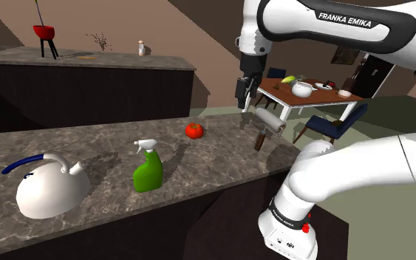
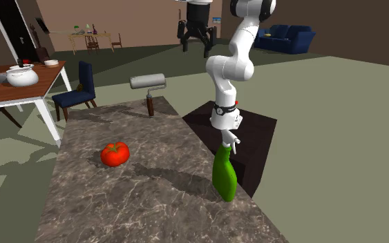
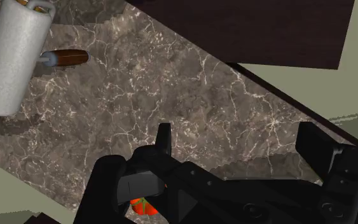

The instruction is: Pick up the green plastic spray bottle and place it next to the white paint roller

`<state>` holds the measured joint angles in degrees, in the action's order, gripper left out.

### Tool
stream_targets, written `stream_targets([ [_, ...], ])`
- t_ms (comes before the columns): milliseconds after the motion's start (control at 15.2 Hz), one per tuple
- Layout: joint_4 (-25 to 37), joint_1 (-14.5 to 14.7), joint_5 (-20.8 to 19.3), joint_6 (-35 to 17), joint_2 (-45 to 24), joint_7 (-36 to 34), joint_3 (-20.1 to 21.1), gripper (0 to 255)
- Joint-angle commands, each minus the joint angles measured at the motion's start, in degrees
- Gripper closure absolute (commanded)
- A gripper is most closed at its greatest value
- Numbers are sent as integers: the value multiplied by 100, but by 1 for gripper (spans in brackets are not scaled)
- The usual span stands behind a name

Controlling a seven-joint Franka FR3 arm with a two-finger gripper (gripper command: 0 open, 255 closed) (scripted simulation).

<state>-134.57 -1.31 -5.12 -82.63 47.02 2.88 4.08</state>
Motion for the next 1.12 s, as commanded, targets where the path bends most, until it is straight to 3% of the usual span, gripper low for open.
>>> stream_targets([
  [0, 0, 0, 0, 0, 0, 0, 0, 0],
  [528, 723, 379, -87, -627, -1859, 427, 421, 0],
  [1056, 1702, 709, -360, -910, -3665, 749, 919, 0],
])
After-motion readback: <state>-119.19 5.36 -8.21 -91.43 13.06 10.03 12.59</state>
